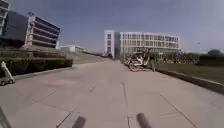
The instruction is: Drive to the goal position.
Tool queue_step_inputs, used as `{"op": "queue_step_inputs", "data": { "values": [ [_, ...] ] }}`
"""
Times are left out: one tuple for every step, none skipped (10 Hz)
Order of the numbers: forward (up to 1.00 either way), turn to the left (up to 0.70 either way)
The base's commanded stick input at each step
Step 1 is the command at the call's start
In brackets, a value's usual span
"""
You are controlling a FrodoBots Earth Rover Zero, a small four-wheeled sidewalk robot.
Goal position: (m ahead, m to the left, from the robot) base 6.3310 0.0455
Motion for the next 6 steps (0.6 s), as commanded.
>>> {"op": "queue_step_inputs", "data": {
  "values": [
    [0.87, 0.0],
    [1.0, 0.0],
    [1.0, 0.0],
    [1.0, 0.0],
    [1.0, 0.0],
    [1.0, 0.0]
  ]
}}
